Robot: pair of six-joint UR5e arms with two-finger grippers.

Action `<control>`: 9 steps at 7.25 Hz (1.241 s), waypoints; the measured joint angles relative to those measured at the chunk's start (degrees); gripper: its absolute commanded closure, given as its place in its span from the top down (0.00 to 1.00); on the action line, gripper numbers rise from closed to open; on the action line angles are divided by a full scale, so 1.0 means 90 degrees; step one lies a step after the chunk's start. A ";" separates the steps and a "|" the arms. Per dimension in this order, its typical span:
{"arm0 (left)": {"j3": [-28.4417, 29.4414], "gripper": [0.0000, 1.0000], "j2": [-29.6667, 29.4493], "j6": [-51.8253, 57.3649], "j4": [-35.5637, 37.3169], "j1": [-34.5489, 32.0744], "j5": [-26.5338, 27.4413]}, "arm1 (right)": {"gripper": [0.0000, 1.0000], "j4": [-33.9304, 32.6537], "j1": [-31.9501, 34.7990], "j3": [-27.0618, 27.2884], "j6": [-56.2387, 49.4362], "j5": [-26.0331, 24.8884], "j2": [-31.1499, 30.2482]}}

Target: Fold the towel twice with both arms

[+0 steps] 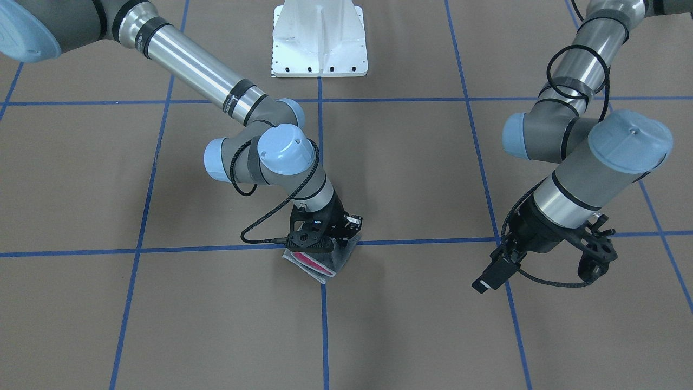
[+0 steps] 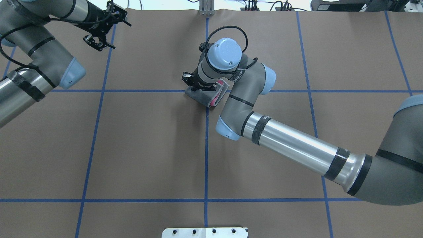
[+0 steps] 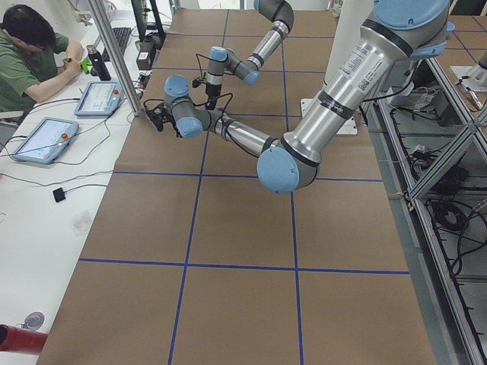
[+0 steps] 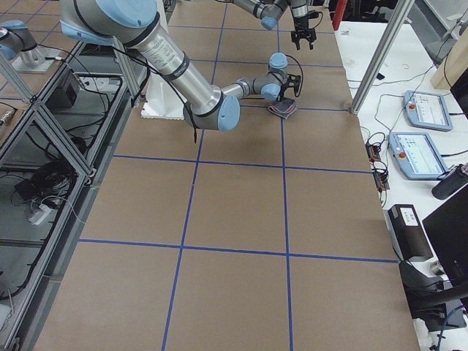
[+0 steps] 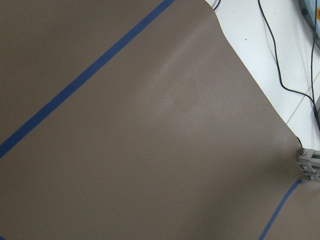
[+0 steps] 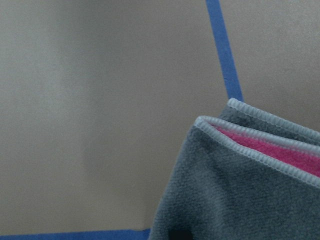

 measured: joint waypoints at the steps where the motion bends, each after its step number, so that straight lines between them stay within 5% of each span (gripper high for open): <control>1: 0.0000 0.99 0.0000 0.0000 0.0000 0.0000 0.0000 | 0.00 0.0000 0.0005 -0.0020 0.0000 -0.0008 0.0001; 5: 0.0014 0.99 0.0000 -0.0009 0.0000 0.0015 0.0018 | 0.04 0.0008 0.0274 -0.0006 0.0011 0.0013 0.0038; 6: 0.0017 0.99 0.0000 -0.0010 0.0000 0.0025 0.0019 | 0.95 0.0004 0.0399 -0.0003 0.0022 0.0056 0.0035; 9: -0.0027 1.00 -0.0014 0.0157 0.0024 -0.0058 -0.0125 | 1.00 -0.0063 0.1150 0.0343 -0.0067 0.1008 -0.0244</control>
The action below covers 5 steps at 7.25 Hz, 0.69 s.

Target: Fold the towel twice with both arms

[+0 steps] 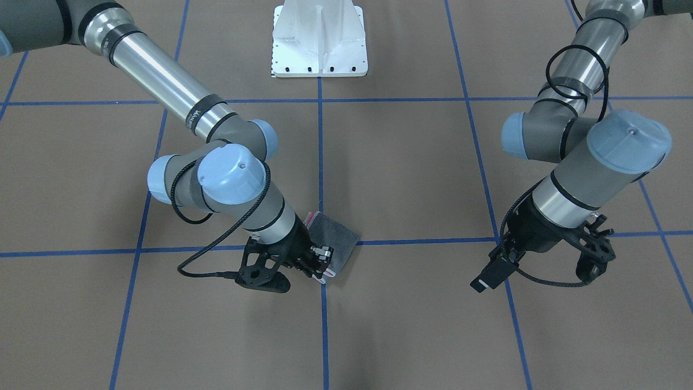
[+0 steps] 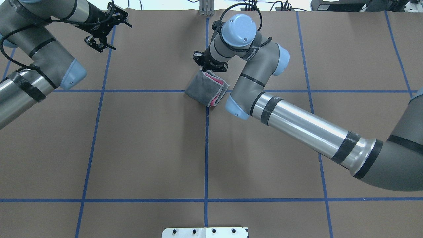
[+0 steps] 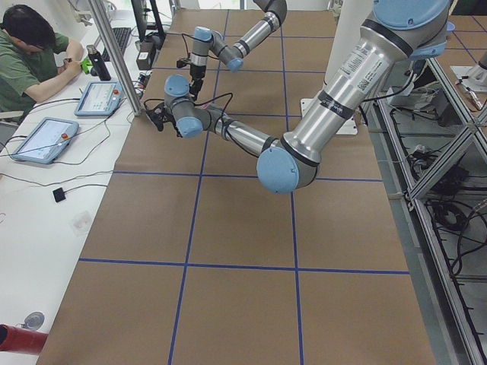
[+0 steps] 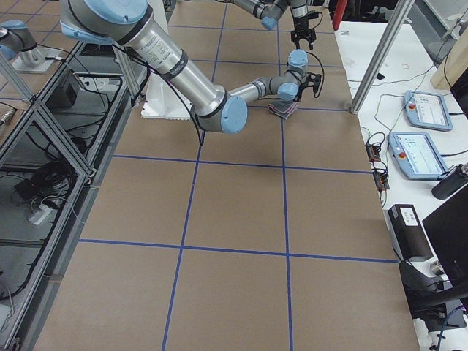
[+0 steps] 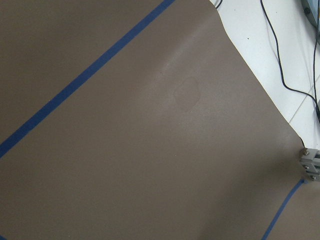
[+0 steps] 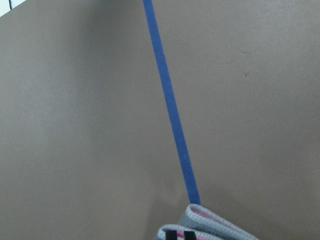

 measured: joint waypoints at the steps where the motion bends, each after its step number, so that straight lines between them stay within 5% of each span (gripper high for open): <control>1: -0.0043 1.00 0.0004 0.0299 0.0025 -0.0154 -0.0185 | 1.00 -0.0115 0.0331 0.0359 -0.0128 0.0459 -0.0272; 5: -0.0505 1.00 0.1120 0.3600 0.0156 -0.1274 -0.0923 | 1.00 -0.2436 0.1420 0.2109 -0.2459 0.1359 -0.1390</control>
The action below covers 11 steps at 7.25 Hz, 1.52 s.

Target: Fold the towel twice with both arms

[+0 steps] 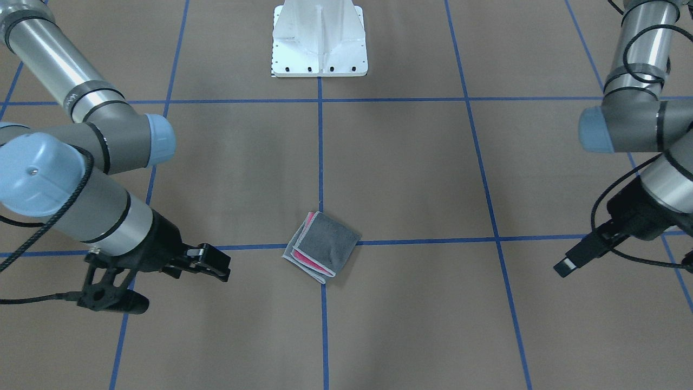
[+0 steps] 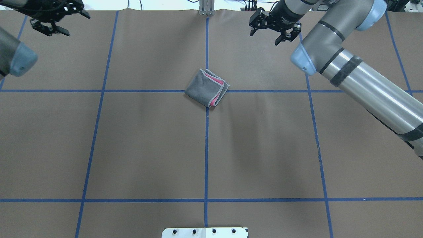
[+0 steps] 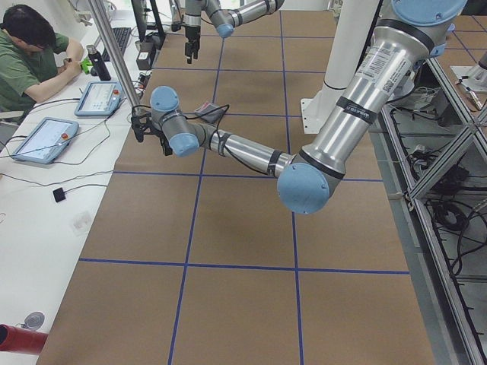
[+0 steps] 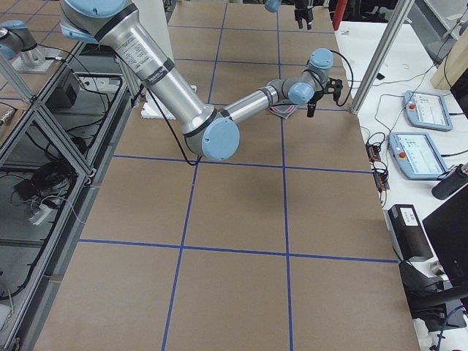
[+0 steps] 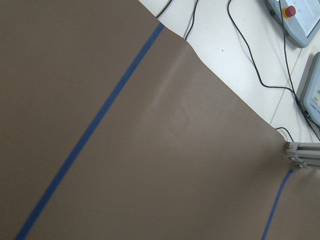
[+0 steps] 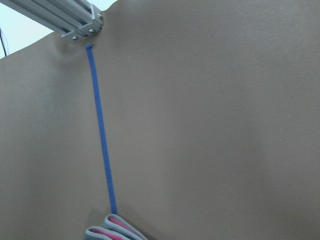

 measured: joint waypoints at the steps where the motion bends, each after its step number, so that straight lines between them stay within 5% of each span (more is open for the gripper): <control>1: -0.0055 1.00 0.0283 0.1041 0.0248 -0.0346 -0.0135 | 1.00 -0.0486 0.0220 0.0313 -0.0719 0.0110 -0.0281; 4: -0.0110 1.00 0.0558 0.2101 0.0633 -0.0632 -0.0217 | 0.99 -0.0479 0.0095 0.0530 -0.1339 0.0192 -0.0499; 6: -0.0117 1.00 0.0556 0.2114 0.0648 -0.0609 -0.0228 | 0.97 0.1124 -0.0422 -0.0015 -0.0921 -0.0170 -0.0403; 8: -0.0120 1.00 0.0554 0.2113 0.0656 -0.0599 -0.0231 | 0.84 0.2241 -0.1037 -0.0476 -0.0423 -0.1022 -0.0140; 11: -0.0089 1.00 0.0554 0.2112 0.0662 -0.0585 -0.0232 | 0.68 0.2702 -0.1656 -0.0639 -0.0106 -0.1737 0.0176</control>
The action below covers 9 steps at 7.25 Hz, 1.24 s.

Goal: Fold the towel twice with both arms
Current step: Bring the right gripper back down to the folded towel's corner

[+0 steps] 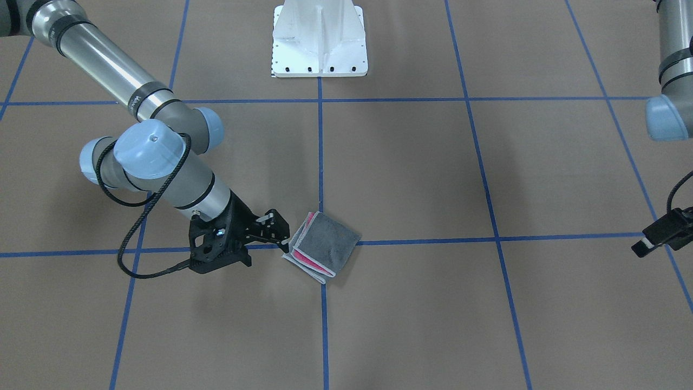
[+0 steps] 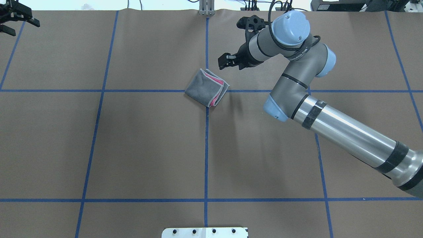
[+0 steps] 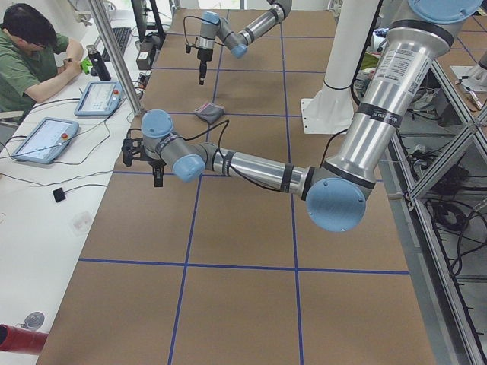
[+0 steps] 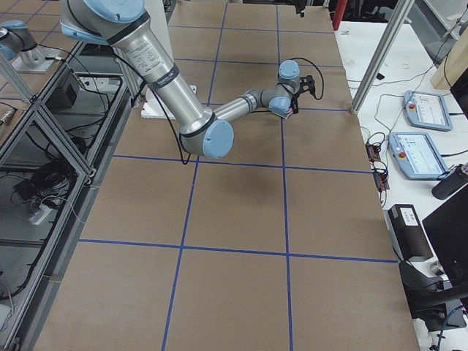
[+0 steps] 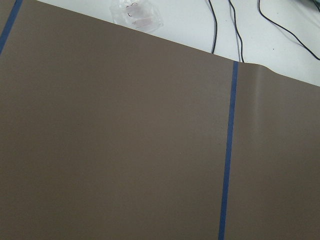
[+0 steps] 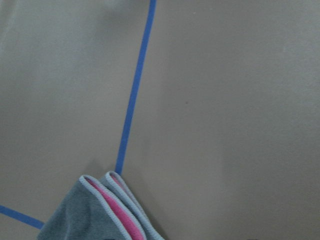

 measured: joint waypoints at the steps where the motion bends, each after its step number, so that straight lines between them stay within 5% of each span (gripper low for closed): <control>1: 0.0009 1.00 -0.0002 0.0000 0.0004 0.0002 0.0000 | 0.64 0.0039 -0.0153 -0.0130 0.0016 -0.0193 0.0141; 3: 0.0028 1.00 -0.0008 0.0000 0.0007 0.0002 0.0000 | 0.56 0.0059 -0.0319 -0.0307 -0.0034 -0.0414 0.0252; 8: 0.0056 1.00 -0.0013 0.0006 0.0006 0.0011 0.0000 | 0.55 0.0049 -0.0365 -0.0541 -0.0555 -0.0546 0.0207; 9: 0.0064 1.00 -0.0016 0.0009 0.0001 0.0012 0.0000 | 0.48 0.0045 -0.0373 -0.0570 -0.0588 -0.0553 0.0214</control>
